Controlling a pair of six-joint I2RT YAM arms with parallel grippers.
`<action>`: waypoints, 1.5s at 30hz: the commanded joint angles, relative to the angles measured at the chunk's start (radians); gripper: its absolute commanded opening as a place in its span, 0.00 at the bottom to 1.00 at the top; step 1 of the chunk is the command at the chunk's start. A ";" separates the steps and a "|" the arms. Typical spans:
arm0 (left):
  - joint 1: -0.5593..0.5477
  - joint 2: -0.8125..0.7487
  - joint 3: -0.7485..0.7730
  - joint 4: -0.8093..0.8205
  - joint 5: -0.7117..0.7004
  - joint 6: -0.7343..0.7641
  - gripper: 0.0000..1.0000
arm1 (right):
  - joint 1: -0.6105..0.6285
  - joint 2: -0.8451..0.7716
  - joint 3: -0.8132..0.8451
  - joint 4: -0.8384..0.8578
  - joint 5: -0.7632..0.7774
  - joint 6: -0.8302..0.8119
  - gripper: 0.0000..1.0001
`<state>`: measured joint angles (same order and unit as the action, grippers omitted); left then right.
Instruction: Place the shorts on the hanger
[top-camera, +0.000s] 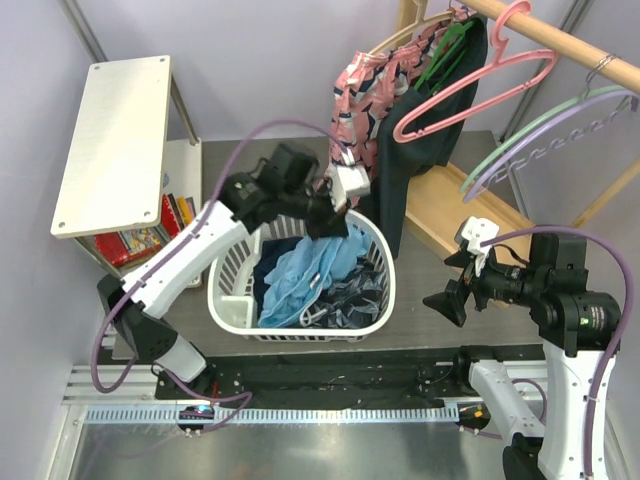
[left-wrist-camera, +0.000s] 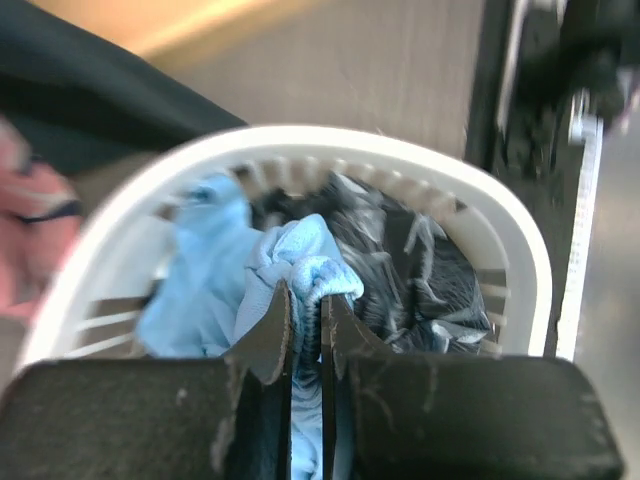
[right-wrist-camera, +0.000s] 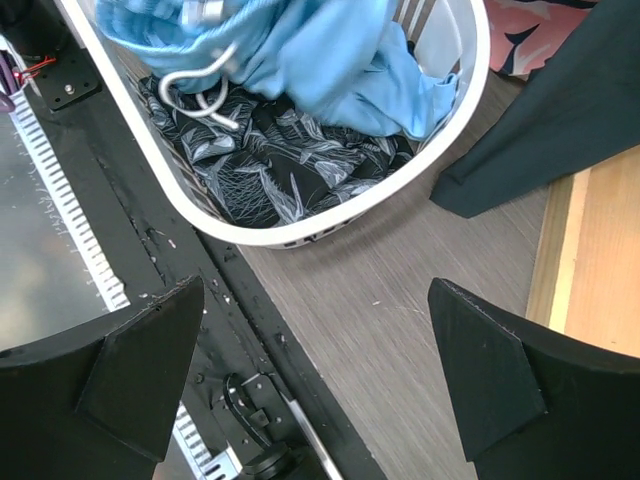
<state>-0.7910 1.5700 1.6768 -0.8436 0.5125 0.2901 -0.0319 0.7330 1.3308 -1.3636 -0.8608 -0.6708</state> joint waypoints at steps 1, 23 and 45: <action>0.102 -0.062 0.164 -0.006 0.080 -0.097 0.00 | 0.004 0.031 -0.022 0.047 -0.040 0.023 1.00; 0.107 0.267 0.416 -0.107 0.076 -0.105 0.52 | 0.023 0.095 -0.091 0.254 -0.124 0.027 1.00; -0.122 -0.271 -0.399 -0.149 0.055 0.494 0.74 | 0.032 0.100 -0.144 0.195 -0.026 -0.056 0.98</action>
<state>-0.8780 1.2499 1.3148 -1.1358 0.6369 0.7765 -0.0063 0.8295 1.1633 -1.1698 -0.9077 -0.7052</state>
